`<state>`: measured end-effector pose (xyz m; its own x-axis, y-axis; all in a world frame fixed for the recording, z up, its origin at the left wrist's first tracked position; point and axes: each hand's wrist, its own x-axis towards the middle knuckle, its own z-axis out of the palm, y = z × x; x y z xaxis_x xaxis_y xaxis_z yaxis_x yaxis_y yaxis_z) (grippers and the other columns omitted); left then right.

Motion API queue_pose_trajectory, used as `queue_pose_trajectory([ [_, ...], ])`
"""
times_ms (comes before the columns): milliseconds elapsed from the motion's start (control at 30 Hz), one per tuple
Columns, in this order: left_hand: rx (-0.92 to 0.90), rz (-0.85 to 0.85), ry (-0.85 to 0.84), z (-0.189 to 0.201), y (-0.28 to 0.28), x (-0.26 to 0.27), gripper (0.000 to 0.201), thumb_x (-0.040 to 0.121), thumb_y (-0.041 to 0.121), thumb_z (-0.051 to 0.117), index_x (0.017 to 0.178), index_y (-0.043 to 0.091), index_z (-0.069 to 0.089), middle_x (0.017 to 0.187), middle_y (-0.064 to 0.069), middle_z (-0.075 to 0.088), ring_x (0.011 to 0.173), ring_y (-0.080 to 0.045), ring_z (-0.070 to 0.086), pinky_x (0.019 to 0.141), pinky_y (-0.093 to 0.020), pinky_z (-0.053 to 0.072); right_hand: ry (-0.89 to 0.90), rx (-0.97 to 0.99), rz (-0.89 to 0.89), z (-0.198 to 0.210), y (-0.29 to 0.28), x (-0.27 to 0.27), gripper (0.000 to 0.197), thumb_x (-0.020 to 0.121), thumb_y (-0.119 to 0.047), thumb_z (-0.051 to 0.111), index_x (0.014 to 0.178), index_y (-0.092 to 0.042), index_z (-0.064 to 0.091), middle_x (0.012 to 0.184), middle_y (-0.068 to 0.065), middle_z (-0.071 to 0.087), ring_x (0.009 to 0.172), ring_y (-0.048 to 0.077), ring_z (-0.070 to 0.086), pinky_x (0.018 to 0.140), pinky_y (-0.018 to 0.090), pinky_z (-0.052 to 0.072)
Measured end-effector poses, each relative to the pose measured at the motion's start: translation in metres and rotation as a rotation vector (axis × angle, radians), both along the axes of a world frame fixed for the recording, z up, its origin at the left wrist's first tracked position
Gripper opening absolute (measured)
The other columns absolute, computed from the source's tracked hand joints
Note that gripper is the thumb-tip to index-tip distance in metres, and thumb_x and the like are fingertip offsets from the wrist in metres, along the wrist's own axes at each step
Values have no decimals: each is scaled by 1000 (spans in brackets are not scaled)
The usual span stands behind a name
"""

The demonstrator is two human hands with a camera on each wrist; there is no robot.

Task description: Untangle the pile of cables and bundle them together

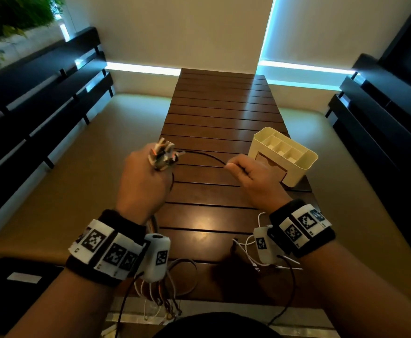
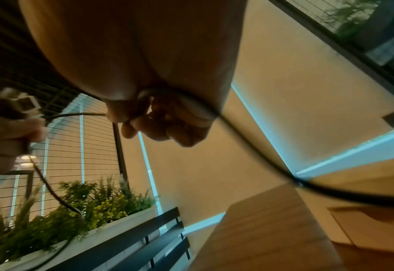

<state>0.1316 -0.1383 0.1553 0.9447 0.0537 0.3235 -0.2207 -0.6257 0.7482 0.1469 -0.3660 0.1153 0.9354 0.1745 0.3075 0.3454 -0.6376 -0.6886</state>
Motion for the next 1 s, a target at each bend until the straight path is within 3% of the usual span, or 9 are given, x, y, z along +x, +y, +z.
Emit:
queue_pose_trajectory([
  [100,-1,39,50,-2,10,2,22,95,20,62,75,11,60,67,-7,60,57,-22,52,49,-35,40,140,53,-100,0,-5,2,13,102,-30,50,94,-27,59,73,-11,56,65,-3,52,59,10,38],
  [267,208,-187,351,-12,10,3,27,94,18,63,68,16,56,64,-2,55,55,-17,45,52,-29,31,137,-28,-121,9,-6,9,11,102,-32,50,99,-27,59,85,-14,57,80,0,52,66,15,35],
  [400,242,-126,219,-11,6,4,24,93,14,61,70,17,54,66,-1,56,60,-19,51,53,-33,38,123,-321,-82,-5,-8,16,19,103,-25,47,108,-18,64,100,-6,55,91,8,50,72,12,32],
  [500,265,-134,85,-5,-5,1,21,90,6,58,76,20,54,70,4,57,63,-16,52,54,-32,38,144,-438,-56,-16,-1,16,21,103,-25,45,111,-15,62,103,-3,52,94,15,51,80,24,41],
  [600,249,-252,27,-6,-20,1,13,91,9,59,89,22,61,79,5,63,72,-17,57,62,-33,44,41,-387,40,-13,12,12,17,101,-24,50,108,-15,63,96,-7,45,81,9,47,71,19,39],
  [667,270,-303,43,-9,-25,6,13,91,12,59,86,25,58,78,4,63,73,-22,57,63,-37,47,-59,-334,102,-5,20,8,15,100,-20,52,108,-12,63,93,-9,41,72,6,42,64,14,35],
  [800,338,-331,101,-8,-22,16,17,94,17,58,78,20,53,72,2,58,69,-23,55,60,-36,42,-212,-184,137,4,23,4,17,99,-18,51,106,-11,64,93,-11,44,74,5,44,68,8,37],
  [933,137,-207,2,0,-7,14,20,93,16,61,74,18,56,64,5,55,54,-4,47,49,-16,31,-44,-8,54,1,13,2,10,102,-23,49,97,-22,57,79,-14,50,71,-1,50,64,9,39],
  [1000,-20,-122,6,4,1,15,19,93,17,63,76,9,63,63,-4,58,51,-8,43,48,-21,32,82,86,2,-5,6,3,15,103,-28,46,95,-21,57,72,-8,54,62,1,50,58,14,40],
])
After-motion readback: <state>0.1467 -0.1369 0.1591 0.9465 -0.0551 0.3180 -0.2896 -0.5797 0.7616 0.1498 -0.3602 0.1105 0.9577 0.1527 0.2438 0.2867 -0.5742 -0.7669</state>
